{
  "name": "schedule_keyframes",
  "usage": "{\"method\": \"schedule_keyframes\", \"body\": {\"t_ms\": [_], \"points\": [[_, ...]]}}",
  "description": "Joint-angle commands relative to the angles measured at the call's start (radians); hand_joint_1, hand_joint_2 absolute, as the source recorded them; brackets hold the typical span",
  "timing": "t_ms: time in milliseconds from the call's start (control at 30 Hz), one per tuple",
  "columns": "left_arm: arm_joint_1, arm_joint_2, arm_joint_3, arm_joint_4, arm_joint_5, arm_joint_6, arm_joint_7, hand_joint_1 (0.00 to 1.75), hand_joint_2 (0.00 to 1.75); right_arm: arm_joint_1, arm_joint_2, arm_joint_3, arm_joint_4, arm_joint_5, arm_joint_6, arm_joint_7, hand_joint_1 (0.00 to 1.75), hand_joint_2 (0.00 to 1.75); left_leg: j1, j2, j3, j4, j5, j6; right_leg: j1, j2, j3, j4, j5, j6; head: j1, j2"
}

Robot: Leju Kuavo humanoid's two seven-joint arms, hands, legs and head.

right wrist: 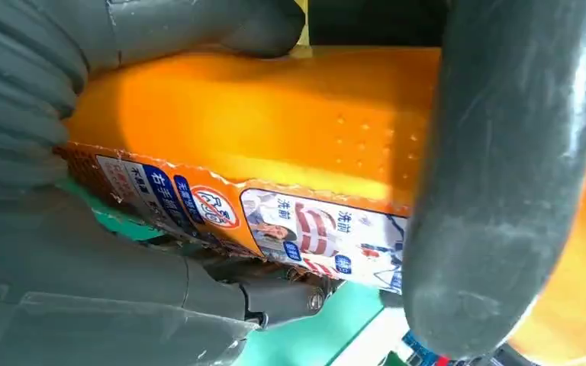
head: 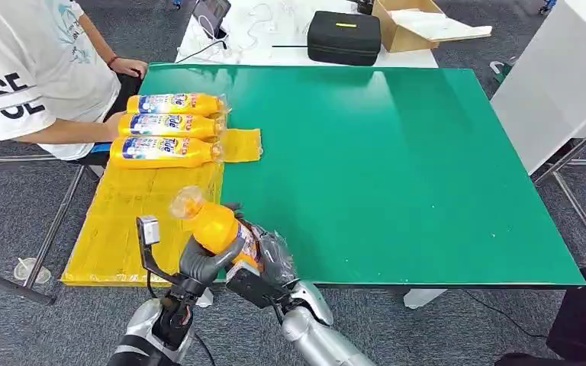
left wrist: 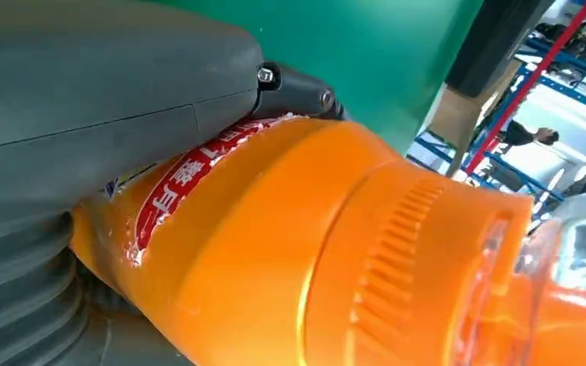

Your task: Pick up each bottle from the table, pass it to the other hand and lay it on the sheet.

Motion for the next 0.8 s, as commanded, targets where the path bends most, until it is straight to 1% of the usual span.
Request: {"method": "schedule_keyframes", "body": {"t_ms": [33, 67, 133, 167, 200, 233, 267, 300, 333, 367, 433, 467, 500, 533, 567, 633, 667, 700, 733, 767, 800], "points": [[-0.043, -0.015, -0.002, -0.054, 0.011, -0.007, 0.005, 1.75, 1.75, -0.015, -0.008, 0.039, 0.068, 0.003, 0.029, 0.02, 1.66, 1.75, 0.0, -0.002, 0.006, 0.0, -0.002, 0.002, 0.001, -0.003, 0.007, 0.0, -0.003, -0.001, 0.0, 0.0], [-0.043, -0.018, 0.005, -0.058, 0.013, -0.004, 0.001, 1.75, 1.75, -0.015, -0.009, 0.04, 0.066, 0.005, 0.028, 0.023, 1.5, 1.75, 0.0, -0.002, 0.004, 0.0, -0.001, 0.001, 0.0, -0.003, 0.005, 0.0, -0.002, -0.001, 0.0, 0.0], [-0.045, -0.018, 0.006, -0.059, 0.013, -0.003, 0.001, 1.75, 1.75, -0.016, -0.009, 0.04, 0.066, 0.005, 0.029, 0.023, 1.5, 1.75, 0.0, -0.002, 0.002, 0.0, -0.001, 0.001, 0.001, -0.002, 0.003, 0.0, -0.001, -0.001, 0.0, 0.0], [-0.045, -0.018, 0.006, -0.059, 0.013, -0.003, 0.001, 1.75, 1.75, -0.016, -0.009, 0.04, 0.066, 0.005, 0.029, 0.023, 1.5, 1.75, 0.0, -0.002, 0.008, 0.0, -0.003, 0.002, 0.001, -0.003, 0.009, 0.0, -0.004, -0.002, 0.0, 0.0], [-0.045, -0.018, 0.006, -0.059, 0.013, -0.003, 0.001, 1.75, 1.75, -0.016, -0.009, 0.04, 0.066, 0.005, 0.029, 0.023, 1.5, 1.75, 0.0, -0.002, 0.003, 0.0, -0.001, 0.001, 0.001, -0.003, 0.004, 0.0, -0.002, -0.001, 0.0, 0.0], [-0.044, -0.019, 0.013, -0.064, 0.013, 0.005, 0.003, 1.75, 1.75, -0.015, -0.008, 0.034, 0.062, 0.005, 0.018, 0.033, 0.0, 1.75, 0.0, -0.002, 0.006, 0.0, -0.002, 0.001, 0.001, -0.003, 0.007, 0.0, -0.003, -0.001, 0.0, 0.0], [-0.043, -0.02, 0.02, -0.068, 0.014, 0.01, 0.001, 1.75, 1.75, -0.013, -0.007, 0.024, 0.057, -0.003, 0.012, 0.034, 0.0, 1.75, 0.0, -0.002, 0.005, 0.0, -0.001, 0.001, 0.001, -0.003, 0.005, -0.001, -0.002, -0.001, 0.0, 0.0], [-0.047, -0.019, 0.03, -0.079, 0.009, 0.02, -0.009, 1.75, 1.75, -0.013, -0.008, 0.017, 0.047, -0.011, 0.013, 0.033, 0.0, 0.0, 0.0, -0.002, 0.004, 0.0, -0.001, 0.001, 0.001, -0.003, 0.004, 0.0, -0.002, -0.001, 0.0, 0.0], [-0.049, -0.02, 0.043, -0.088, 0.008, 0.03, -0.013, 1.75, 1.75, -0.011, -0.014, 0.012, 0.028, -0.014, 0.007, 0.035, 0.0, 0.0, 0.0, -0.001, 0.002, 0.0, -0.001, 0.001, 0.001, -0.002, 0.002, 0.0, -0.001, -0.001, 0.0, 0.0], [-0.052, -0.018, 0.052, -0.103, -0.012, 0.053, -0.034, 1.75, 1.75, -0.005, -0.017, 0.002, 0.003, -0.022, -0.005, 0.025, 0.0, 0.0, 0.0, -0.002, 0.004, 0.0, -0.002, 0.001, 0.0, -0.003, 0.004, 0.0, -0.002, -0.001, 0.0, 0.0], [-0.073, -0.015, 0.101, -0.134, -0.068, 0.139, -0.077, 1.75, 1.75, 0.017, -0.04, -0.025, -0.105, -0.048, -0.012, 0.023, 0.0, 0.0, 0.0, -0.001, 0.0, 0.0, 0.0, 0.001, 0.001, -0.002, 0.001, 0.0, -0.001, -0.001, 0.0, 0.0], [-0.089, -0.013, 0.124, -0.139, -0.094, 0.174, -0.099, 1.75, 1.75, 0.029, -0.054, -0.031, -0.166, -0.058, -0.006, 0.022, 0.0, 0.0, 0.0, -0.002, 0.003, 0.0, -0.001, 0.001, 0.001, -0.004, 0.003, 0.0, -0.002, -0.001, 0.0, 0.0], [-0.103, -0.009, 0.147, -0.139, -0.109, 0.186, -0.094, 1.75, 1.75, 0.044, -0.069, -0.034, -0.228, -0.063, 0.01, 0.049, 0.0, 0.0, 0.001, -0.003, 0.001, 0.001, 0.0, 0.001, 0.001, -0.004, 0.002, 0.0, -0.001, -0.001, 0.0, 0.0], [-0.105, -0.008, 0.149, -0.139, -0.109, 0.184, -0.092, 1.75, 1.75, 0.046, -0.07, -0.034, -0.234, -0.062, 0.012, 0.053, 0.0, 0.0, 0.001, -0.003, 0.0, 0.001, 0.0, 0.001, 0.001, -0.004, 0.001, 0.0, -0.001, -0.001, 0.0, 0.0], [-0.105, -0.008, 0.149, -0.139, -0.109, 0.184, -0.092, 1.75, 1.75, 0.046, -0.07, -0.034, -0.234, -0.062, 0.012, 0.053, 0.0, 0.0, 0.0, -0.003, 0.003, 0.0, -0.001, 0.001, 0.001, -0.005, 0.004, 0.0, -0.002, -0.001, 0.0, 0.0], [-0.102, -0.012, 0.151, -0.135, -0.112, 0.182, -0.092, 1.75, 1.75, 0.05, -0.07, -0.032, -0.237, -0.059, 0.016, 0.058, 0.0, 0.0, 0.0, -0.001, 0.001, 0.0, 0.0, 0.001, 0.0, -0.001, 0.001, 0.0, 0.0, -0.001, -0.001, 0.0], [-0.102, -0.012, 0.151, -0.135, -0.112, 0.182, -0.092, 1.75, 1.75, 0.05, -0.07, -0.032, -0.237, -0.059, 0.016, 0.058, 0.0, 0.0, -0.001, 0.0, 0.007, 0.0, -0.002, 0.002, 0.0, -0.002, 0.007, 0.0, -0.003, -0.002, 0.0, 0.0], [-0.1, -0.014, 0.149, -0.135, -0.113, 0.181, -0.092, 1.75, 1.75, 0.051, -0.07, -0.031, -0.235, -0.059, 0.015, 0.058, 0.0, 0.0, -0.001, 0.001, 0.009, -0.001, -0.003, 0.002, 0.0, -0.001, 0.009, 0.0, -0.003, -0.002, 0.0, 0.0], [-0.1, -0.014, 0.149, -0.135, -0.113, 0.181, -0.092, 1.75, 1.75, 0.051, -0.07, -0.031, -0.235, -0.059, 0.015, 0.058, 0.0, 0.0, 0.0, -0.001, 0.005, 0.0, -0.002, 0.002, 0.001, -0.002, 0.006, -0.001, -0.002, -0.001, 0.0, 0.0], [-0.1, -0.014, 0.149, -0.135, -0.113, 0.181, -0.092, 1.75, 1.75, 0.051, -0.07, -0.031, -0.235, -0.059, 0.015, 0.058, 0.0, 0.0, -0.001, -0.001, 0.005, -0.001, -0.002, 0.002, 0.0, -0.002, 0.006, -0.001, -0.002, -0.001, 0.0, 0.0], [-0.1, -0.014, 0.149, -0.135, -0.113, 0.181, -0.092, 1.75, 1.75, 0.051, -0.07, -0.031, -0.235, -0.059, 0.015, 0.058, 0.0, 0.0, 0.0, -0.001, 0.002, 0.0, -0.001, 0.001, 0.001, -0.002, 0.003, -0.001, -0.001, -0.001, 0.001, 0.0]]}}
